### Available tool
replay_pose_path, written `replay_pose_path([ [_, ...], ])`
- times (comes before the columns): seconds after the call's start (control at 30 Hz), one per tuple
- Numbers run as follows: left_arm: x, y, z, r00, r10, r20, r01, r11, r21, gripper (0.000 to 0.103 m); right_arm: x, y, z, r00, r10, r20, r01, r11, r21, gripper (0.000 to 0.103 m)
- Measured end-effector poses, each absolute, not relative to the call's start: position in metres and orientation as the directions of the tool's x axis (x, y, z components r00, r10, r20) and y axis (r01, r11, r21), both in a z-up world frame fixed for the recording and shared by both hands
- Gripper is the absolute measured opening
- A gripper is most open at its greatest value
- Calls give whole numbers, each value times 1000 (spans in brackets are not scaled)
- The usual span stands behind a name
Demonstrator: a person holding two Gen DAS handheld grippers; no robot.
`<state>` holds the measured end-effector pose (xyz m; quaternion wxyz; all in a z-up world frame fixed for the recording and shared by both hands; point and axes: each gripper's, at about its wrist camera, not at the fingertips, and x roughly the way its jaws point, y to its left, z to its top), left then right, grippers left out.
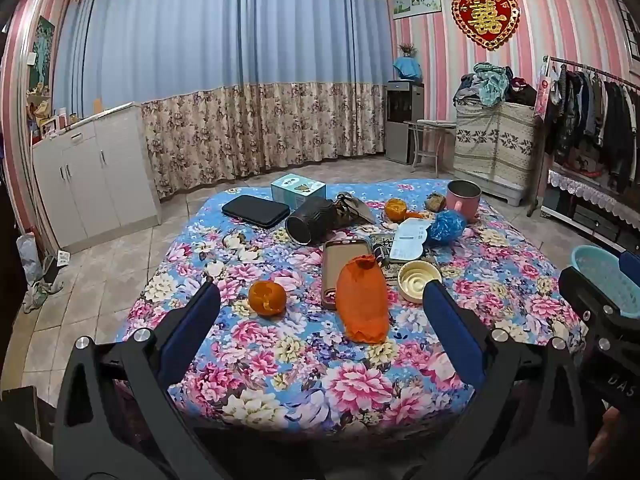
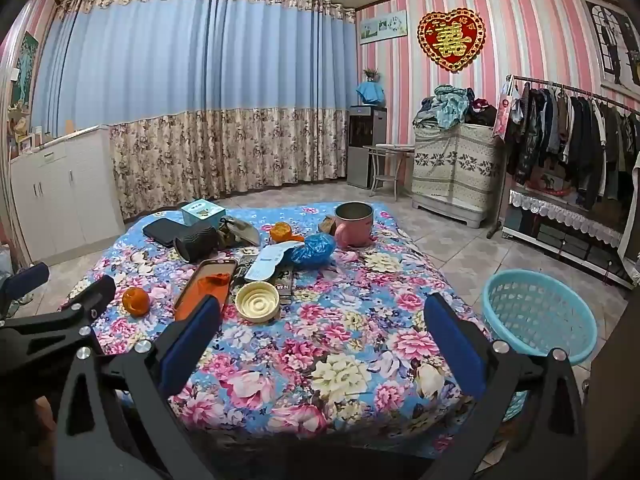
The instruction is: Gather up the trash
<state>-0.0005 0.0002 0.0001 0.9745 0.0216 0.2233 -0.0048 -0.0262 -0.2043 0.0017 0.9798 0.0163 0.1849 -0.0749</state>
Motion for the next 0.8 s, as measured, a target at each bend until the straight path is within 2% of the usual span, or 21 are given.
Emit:
replay_pose_path([
  [0.8,-1,4,5,907,9,-421,12,999,47,98,-27,-201,6,924,-140,-356,147,989,-7,99],
])
